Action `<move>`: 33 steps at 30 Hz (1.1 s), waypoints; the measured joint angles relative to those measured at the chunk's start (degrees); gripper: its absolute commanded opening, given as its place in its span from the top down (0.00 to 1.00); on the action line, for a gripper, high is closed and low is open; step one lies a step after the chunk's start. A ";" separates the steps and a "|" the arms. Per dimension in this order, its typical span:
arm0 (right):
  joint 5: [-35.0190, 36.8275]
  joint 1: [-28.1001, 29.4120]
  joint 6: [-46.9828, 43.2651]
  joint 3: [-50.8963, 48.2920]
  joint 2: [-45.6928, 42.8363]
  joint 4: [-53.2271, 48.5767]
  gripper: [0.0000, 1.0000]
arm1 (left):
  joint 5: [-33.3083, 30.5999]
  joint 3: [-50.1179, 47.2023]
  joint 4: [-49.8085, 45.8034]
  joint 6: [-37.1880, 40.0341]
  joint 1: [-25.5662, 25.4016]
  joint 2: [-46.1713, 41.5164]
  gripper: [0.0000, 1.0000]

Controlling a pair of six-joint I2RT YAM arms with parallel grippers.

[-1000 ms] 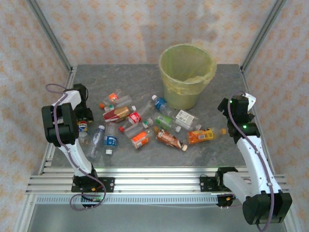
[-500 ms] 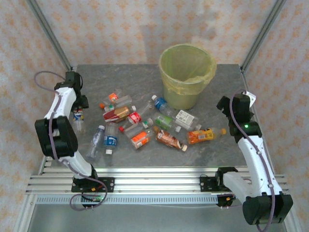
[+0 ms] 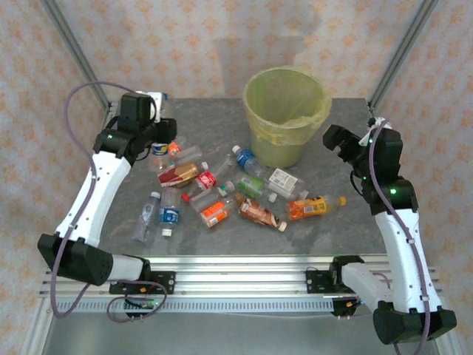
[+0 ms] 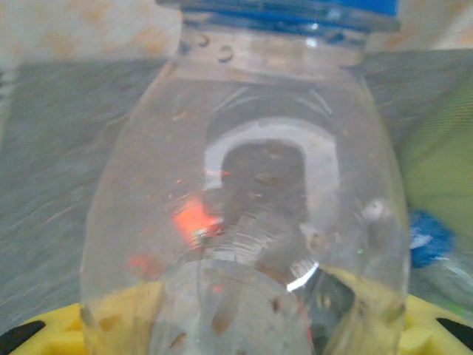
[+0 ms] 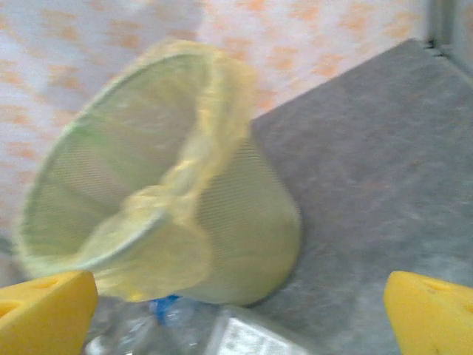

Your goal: Put the plastic bottles in the bin

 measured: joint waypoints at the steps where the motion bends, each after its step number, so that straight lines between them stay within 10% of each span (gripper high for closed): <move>1: -1.97 0.61 0.81 0.66 0.42 0.76 0.03 | 1.42 -0.55 1.92 -0.04 -2.05 -0.63 0.70; 14: -16.81 12.85 6.03 15.82 13.33 11.76 0.12 | 13.35 0.50 17.22 3.69 -20.15 1.44 0.70; 33: -23.54 23.26 -4.87 31.69 27.80 8.37 0.43 | 29.24 10.47 17.09 7.15 -22.32 9.97 0.70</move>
